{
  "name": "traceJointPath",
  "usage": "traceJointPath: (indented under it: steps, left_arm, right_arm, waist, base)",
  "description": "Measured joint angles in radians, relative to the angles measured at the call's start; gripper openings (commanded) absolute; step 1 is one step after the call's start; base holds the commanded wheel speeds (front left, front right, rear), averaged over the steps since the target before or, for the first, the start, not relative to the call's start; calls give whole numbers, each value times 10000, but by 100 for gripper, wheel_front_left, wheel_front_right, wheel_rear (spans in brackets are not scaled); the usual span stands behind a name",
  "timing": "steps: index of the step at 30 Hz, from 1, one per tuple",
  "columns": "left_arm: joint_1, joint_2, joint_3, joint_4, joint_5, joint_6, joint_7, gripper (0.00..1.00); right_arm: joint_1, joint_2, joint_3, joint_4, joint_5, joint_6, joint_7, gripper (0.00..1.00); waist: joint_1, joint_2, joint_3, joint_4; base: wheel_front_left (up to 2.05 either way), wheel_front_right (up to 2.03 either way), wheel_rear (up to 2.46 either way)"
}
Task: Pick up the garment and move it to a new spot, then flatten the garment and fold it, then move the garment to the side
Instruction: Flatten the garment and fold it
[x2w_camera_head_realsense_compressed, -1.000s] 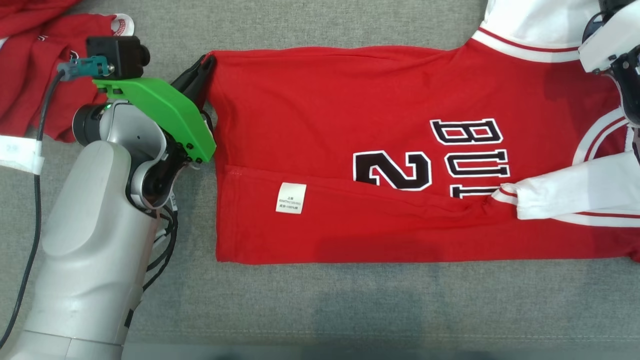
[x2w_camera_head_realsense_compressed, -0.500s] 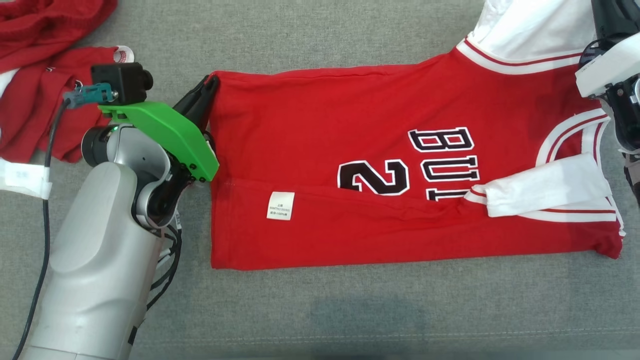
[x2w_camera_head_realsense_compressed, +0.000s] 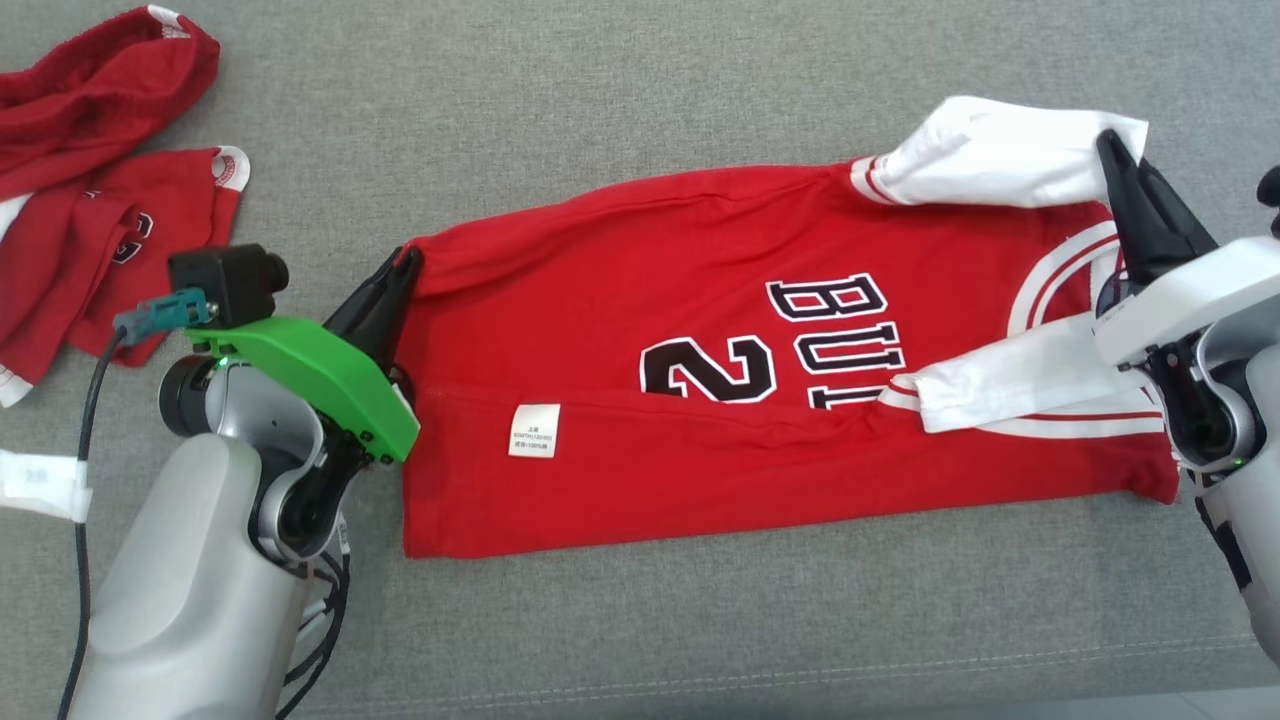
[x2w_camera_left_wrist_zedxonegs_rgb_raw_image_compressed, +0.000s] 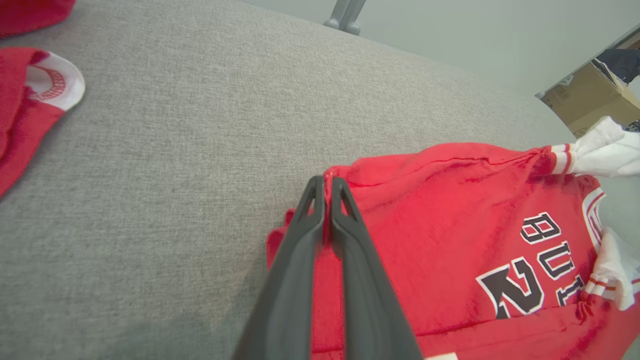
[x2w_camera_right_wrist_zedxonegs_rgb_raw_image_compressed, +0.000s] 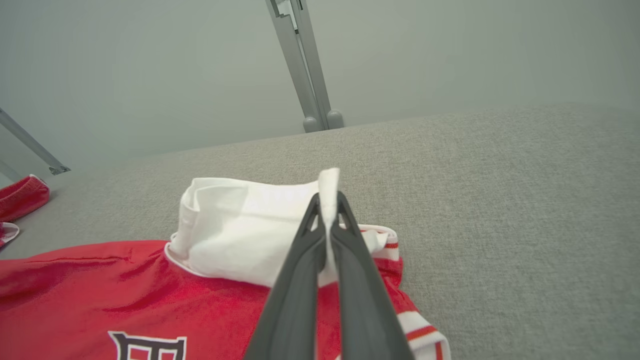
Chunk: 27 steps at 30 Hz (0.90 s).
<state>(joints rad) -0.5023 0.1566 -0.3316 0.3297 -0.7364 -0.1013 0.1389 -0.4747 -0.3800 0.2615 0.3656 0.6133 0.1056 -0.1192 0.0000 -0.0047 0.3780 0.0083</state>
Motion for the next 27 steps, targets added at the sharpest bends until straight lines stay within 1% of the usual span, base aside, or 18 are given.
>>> traceJointPath:
  steps: [4, 9, 14, 17, 20, 21, 24, 25, 27]
  left_arm:
    - [587, 219, 86, -322, 0, 0, -96, 0]
    - [1174, 268, 136, -869, -15, 6, -180, 0]
    - [1865, 387, 265, -1227, -240, 148, -174, 0]
    - [2242, 401, 389, -1515, -393, 240, -178, 0]
    - [2502, 466, 500, -1843, -533, 326, -178, 0]
    - [2593, 481, 523, -1937, -535, 359, -178, 0]
    - [2890, 508, 700, -2284, -608, 535, -173, 0]
    - [2970, 518, 690, -2410, -619, 568, -153, 0]
    - [3077, 508, 652, -2581, -635, 594, -59, 0]
  right_arm:
    - [618, 19, -59, -326, 67, 0, -213, 0]
    - [1489, 81, -211, -784, 286, -13, -399, 0]
    - [2274, 334, -186, -1191, 449, -33, -481, 0]
    - [2735, 334, -226, -1509, 510, -178, -533, 0]
    - [3000, 341, -221, -1852, 510, -199, -581, 0]
    - [3060, 339, -236, -1996, 510, -257, -627, 0]
    - [3196, 320, -297, -2489, 510, -297, -650, 0]
    - [3258, 299, -326, -2637, 510, -368, -648, 0]
    - [3469, 247, -347, -2828, 566, -374, -644, 0]
  waist:
    - [0, 0, -232, -74]
    - [0, 0, -510, -163]
    - [0, 0, -712, -312]
    - [0, 0, -823, -393]
    - [-1, 0, -906, -486]
    - [0, 0, -938, -513]
    - [-1, 0, -1011, -609]
    - [0, 0, -1030, -637]
    - [0, 0, -1052, -668]
  base:
    - [0, 0, 0]
    - [0, 0, 0]
    - [0, 0, 0]
    - [0, 0, 0]
    - [0, 0, 0]
    - [0, 0, 0]
    - [0, 0, 0]
    - [0, 0, 0]
    - [0, 0, 0]
